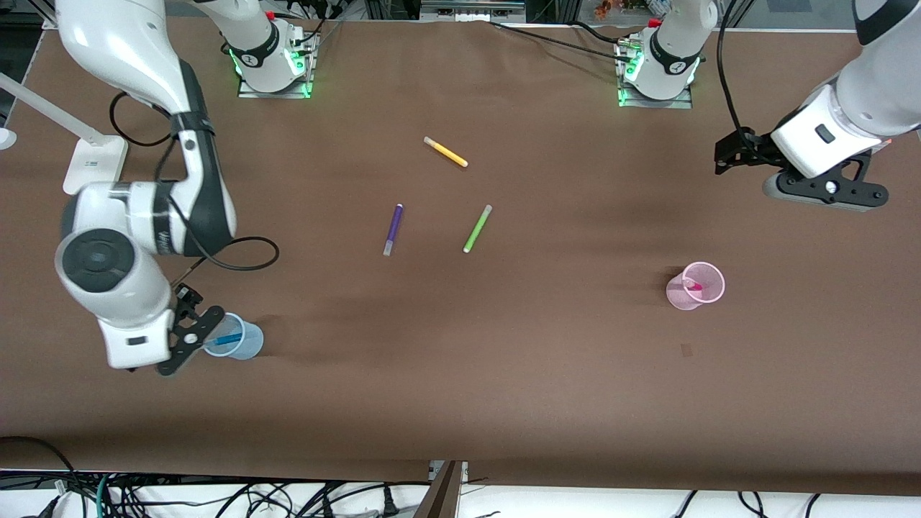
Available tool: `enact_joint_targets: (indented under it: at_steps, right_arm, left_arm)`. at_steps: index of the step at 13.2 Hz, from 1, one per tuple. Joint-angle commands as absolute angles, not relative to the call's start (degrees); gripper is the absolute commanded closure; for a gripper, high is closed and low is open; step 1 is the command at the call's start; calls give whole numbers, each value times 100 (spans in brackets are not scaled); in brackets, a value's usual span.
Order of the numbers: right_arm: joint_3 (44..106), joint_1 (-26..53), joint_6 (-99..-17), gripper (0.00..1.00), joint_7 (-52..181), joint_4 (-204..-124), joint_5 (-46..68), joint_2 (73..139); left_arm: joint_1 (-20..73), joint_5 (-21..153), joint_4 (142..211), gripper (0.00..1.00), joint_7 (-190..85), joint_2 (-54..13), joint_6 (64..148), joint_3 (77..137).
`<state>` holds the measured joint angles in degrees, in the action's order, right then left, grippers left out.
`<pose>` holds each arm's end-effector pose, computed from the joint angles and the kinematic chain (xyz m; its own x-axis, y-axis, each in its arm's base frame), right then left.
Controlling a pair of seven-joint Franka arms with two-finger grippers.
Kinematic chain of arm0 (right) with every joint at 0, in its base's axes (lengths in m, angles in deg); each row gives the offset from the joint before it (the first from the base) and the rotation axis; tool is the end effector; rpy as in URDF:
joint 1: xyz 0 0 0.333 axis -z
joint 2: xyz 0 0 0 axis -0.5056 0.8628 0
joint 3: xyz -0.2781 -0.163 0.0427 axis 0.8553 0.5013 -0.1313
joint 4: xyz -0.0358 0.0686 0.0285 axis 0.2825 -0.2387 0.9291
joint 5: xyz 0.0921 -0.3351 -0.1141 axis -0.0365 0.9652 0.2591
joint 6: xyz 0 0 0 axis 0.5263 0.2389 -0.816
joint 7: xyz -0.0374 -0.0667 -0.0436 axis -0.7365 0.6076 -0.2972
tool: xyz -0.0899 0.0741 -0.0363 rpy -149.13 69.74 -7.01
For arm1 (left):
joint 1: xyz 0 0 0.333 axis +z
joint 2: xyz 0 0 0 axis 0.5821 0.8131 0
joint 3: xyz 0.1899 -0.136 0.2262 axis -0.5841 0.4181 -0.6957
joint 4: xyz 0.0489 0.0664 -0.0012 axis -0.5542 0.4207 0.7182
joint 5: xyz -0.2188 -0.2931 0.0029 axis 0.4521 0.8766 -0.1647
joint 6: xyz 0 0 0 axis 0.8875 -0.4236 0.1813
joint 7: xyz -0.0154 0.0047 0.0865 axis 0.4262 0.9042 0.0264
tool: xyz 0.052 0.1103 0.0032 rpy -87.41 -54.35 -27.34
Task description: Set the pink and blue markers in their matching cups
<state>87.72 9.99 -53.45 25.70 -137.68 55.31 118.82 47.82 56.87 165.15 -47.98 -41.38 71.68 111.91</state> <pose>0.7107 0.0737 0.4092 0.6232 0.7634 -0.1699 0.7764 -0.5779 0.2515 0.5249 -0.0905 0.5878 0.9753 -0.1550 -0.1571 -0.1542 -0.9879 0.0178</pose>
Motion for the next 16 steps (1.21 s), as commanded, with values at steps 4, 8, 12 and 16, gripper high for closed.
enact_joint_targets:
  at_steps: [4,8,12,16]
  right_arm:
    - [8875,1042,-4037,0,5191,-13803,4304,11199]
    - [8875,1086,-3369,0,5985,-13803,4240,10769]
    - [8525,1488,-3042,0,6601,-14337,4284,9944]
    - [7899,2167,-3164,0,6558,-15303,4556,9118]
  left_arm:
    - [3023,5503,16770,0,-4791,-4572,7221,9371]
    - [3111,5521,17397,0,-4721,-4953,7908,9371]
    - [3103,5513,17326,0,-4782,-4803,7882,9407]
    - [3120,5513,17326,0,-4756,-4785,7882,9398]
